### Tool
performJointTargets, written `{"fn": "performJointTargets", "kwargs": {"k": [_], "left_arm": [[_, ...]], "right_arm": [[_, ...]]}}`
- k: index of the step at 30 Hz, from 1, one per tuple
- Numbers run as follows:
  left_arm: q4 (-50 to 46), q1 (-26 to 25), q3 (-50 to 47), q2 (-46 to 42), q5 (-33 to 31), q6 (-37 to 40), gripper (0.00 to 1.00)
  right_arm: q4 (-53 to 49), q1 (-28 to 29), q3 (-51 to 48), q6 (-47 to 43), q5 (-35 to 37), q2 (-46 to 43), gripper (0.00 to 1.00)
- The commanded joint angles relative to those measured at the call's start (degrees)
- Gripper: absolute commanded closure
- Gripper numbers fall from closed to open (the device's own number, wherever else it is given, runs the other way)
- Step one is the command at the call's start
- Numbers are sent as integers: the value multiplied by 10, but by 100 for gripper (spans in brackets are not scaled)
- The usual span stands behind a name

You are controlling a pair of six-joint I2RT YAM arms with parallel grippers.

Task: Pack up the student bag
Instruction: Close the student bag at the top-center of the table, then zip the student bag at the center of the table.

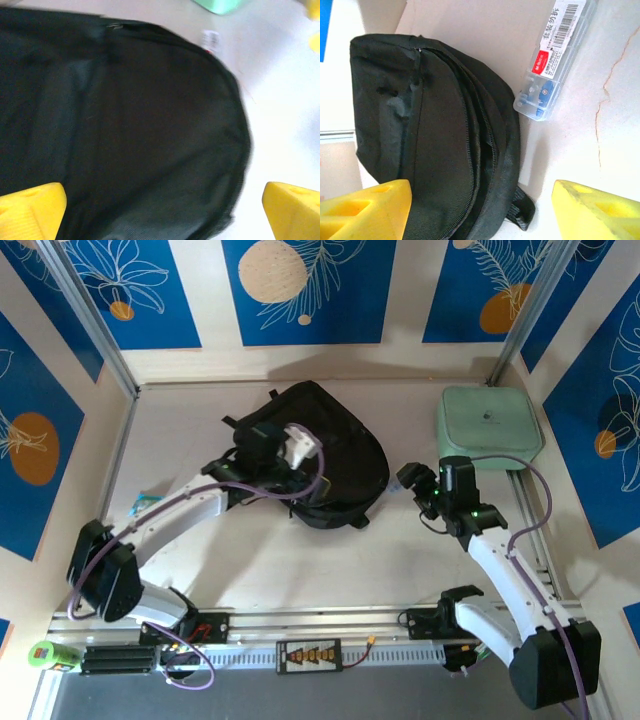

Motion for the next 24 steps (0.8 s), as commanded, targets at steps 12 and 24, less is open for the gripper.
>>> {"fn": "performJointTargets", "kwargs": {"k": [12,24], "left_arm": [[165,248,-189,18,88,-492,30],[344,302,-177,142,199,-596,48]], "right_arm": [[17,101,92,-31,-7,110,25],[46,133,104,-18,-24,152,25]]}}
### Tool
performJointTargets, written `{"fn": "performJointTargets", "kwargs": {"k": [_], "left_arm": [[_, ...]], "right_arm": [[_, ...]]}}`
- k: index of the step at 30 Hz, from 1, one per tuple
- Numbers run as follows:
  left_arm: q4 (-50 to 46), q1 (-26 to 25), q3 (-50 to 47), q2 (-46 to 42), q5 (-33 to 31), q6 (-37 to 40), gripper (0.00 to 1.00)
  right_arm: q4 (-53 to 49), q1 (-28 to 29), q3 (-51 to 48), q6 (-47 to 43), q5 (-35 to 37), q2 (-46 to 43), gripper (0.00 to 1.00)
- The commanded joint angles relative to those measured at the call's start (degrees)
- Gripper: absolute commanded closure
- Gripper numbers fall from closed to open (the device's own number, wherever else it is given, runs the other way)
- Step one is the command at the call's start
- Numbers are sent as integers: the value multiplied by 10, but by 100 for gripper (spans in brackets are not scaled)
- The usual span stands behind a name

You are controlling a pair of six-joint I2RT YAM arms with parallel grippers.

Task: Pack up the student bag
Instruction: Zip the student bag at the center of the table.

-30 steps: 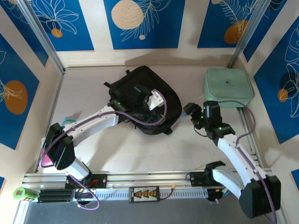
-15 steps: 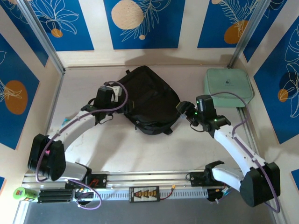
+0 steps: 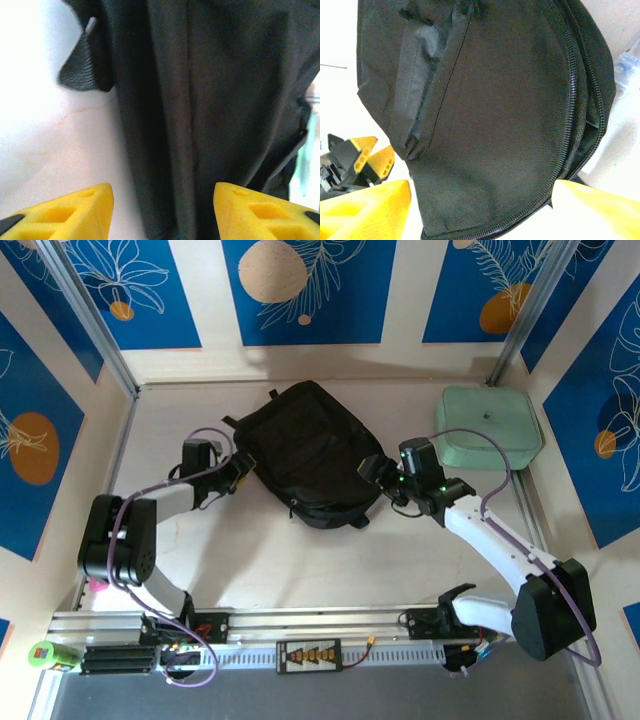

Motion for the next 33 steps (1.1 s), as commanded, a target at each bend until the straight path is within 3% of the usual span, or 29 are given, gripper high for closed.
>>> {"fn": "performJointTargets", "kwargs": {"k": [1,9,14,18,25,29,33], "left_arm": [[77,0,14,37,38,-55,50],[169,-4,40,106,69,-102,62],[172,-5,56,112,72,-100,79],[172,-5,60,105,78,-99,100],[143,-8,50,37,82,-93,100],[71,-8,53,-19,59,-59,100],[14,-8,55,-60,38,-35,100]], "right_arm": [[14,10,16,8,-14,9,25],[6,38,34,-29,-38,39,29],[-11,61,83,-74,-94,110,42],[-43,112,147,-103,-49,146,44],[-116,216,255,-144,64,202,44],[-129,264,288,-145,57,259,45],[-136,272,299,-139,35,313,48]]}}
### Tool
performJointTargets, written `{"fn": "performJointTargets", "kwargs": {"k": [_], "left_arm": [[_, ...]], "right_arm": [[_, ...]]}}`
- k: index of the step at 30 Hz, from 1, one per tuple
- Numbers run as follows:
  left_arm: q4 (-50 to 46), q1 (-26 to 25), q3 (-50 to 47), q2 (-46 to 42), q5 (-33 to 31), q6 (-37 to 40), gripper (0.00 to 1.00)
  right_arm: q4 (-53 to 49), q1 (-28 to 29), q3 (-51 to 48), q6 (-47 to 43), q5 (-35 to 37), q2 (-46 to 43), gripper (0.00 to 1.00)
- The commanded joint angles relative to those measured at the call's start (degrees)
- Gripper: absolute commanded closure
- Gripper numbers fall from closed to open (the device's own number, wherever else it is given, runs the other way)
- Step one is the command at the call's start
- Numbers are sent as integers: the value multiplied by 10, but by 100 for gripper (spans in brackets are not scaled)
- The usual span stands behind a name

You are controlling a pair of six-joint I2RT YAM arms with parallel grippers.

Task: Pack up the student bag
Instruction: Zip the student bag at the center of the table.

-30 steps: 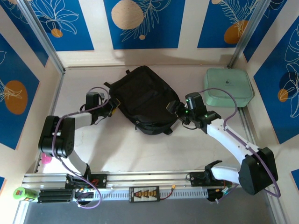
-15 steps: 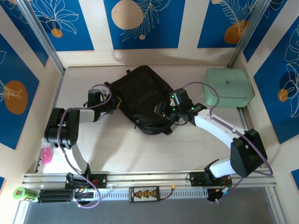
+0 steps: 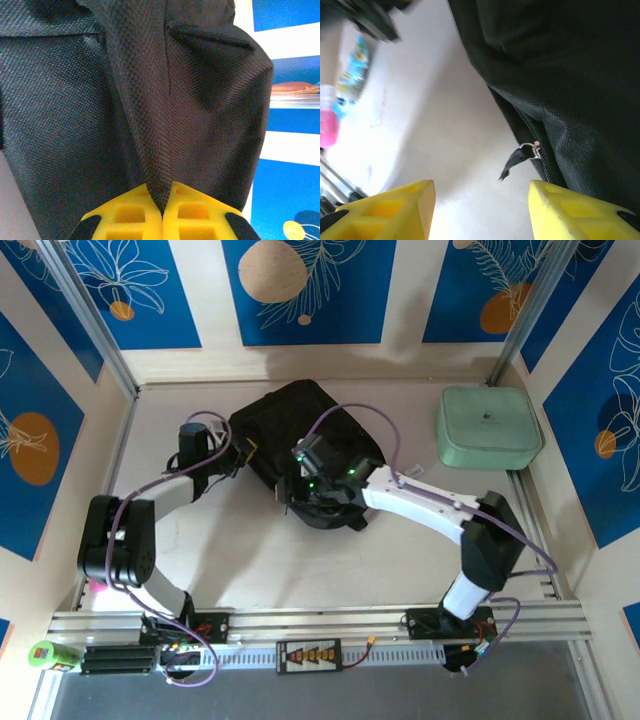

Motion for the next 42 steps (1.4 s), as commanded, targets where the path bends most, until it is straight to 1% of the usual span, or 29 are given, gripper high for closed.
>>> {"fn": "performJointTargets", "kwargs": {"k": [1,4,7,11,15,18,20,22,24,26,30,32,40,41,42], "left_arm": [[-42,-2,10,-45,-15,35,100],[-68,-2,7,-74,-30,45,100],[-95,-2,7,-101,-42,58,100],[-101,-4,0,-115,-33,50,100],[-95,-7,-4,-111,-26,43,100],[-95,-8,-3,-109,-31,45,100],[-99,-7,0,-106,-35,47,100],[-98,-8,2,-102,-35,48,100],[-97,-8,4,-97,-35,49,100],[-97,-7,6,-94,-36,50,100],[-99,-7,11,-90,-36,51,100],[-99,-7,11,-90,-38,51,100],[-110,-7,16,-90,-36,59,100],[-112,-8,17,-89,-35,61,100],[-113,-7,19,-88,-35,64,100]], "right_arm": [[-45,-2,10,-7,6,42,48],[-58,-14,13,-14,23,61,49],[-49,-36,8,-27,23,66,49],[-37,-53,16,-57,16,67,49],[-40,-46,34,-68,3,61,48],[-61,-29,43,-59,15,48,48],[-70,-15,38,-50,37,33,49],[-74,-5,31,-45,40,26,51],[-85,0,28,-40,41,26,58],[-99,10,28,-39,59,28,62],[-105,21,32,-43,70,34,67],[-104,21,36,-42,70,42,68],[-109,20,68,-44,77,82,67],[-109,19,69,-42,79,83,68],[-109,19,69,-41,81,83,71]]}}
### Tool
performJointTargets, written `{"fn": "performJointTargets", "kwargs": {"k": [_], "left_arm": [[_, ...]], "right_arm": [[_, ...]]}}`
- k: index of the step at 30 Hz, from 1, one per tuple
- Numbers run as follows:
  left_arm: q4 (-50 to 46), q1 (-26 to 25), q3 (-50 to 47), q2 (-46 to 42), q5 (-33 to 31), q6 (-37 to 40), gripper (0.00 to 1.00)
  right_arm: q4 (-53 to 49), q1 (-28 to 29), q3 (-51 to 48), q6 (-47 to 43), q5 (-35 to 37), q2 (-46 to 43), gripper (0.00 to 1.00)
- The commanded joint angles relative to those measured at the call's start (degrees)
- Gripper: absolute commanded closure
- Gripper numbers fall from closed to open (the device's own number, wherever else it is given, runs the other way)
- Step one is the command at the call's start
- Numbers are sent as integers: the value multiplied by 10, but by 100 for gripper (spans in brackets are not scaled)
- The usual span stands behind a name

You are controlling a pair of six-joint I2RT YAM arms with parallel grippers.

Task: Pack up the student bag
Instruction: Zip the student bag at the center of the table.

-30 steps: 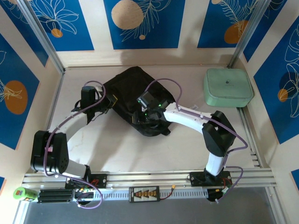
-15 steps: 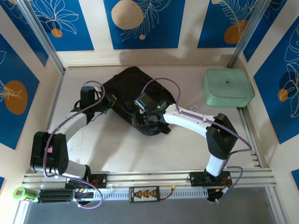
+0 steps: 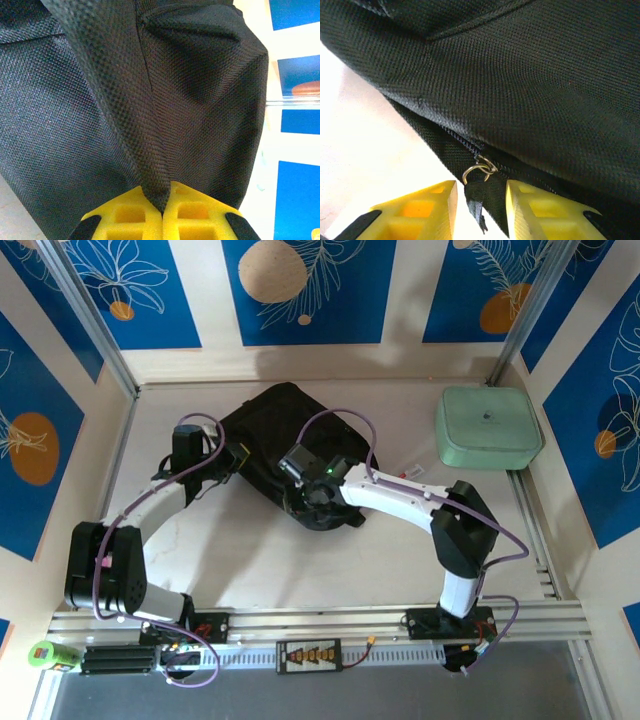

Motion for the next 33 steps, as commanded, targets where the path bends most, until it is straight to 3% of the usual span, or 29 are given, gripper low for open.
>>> {"fn": "performJointTargets", "kwargs": {"k": [1,16,19,24,33], "left_arm": [[15,-4,23,-3,15,20,100],[-4,0,33,21,5,47,100],[-2,-1,35,24,8,44,100],[-2,0,35,22,10,42,100],[-4,0,35,20,10,43,100]], "right_arm": [[-12,0,15,6,16,6,73],[62,-74,-153,37,-89,-97,92],[63,-71,-146,27,-89,-95,90],[55,-48,-106,0,-65,-68,72],[4,-25,-63,10,3,-22,74]]}}
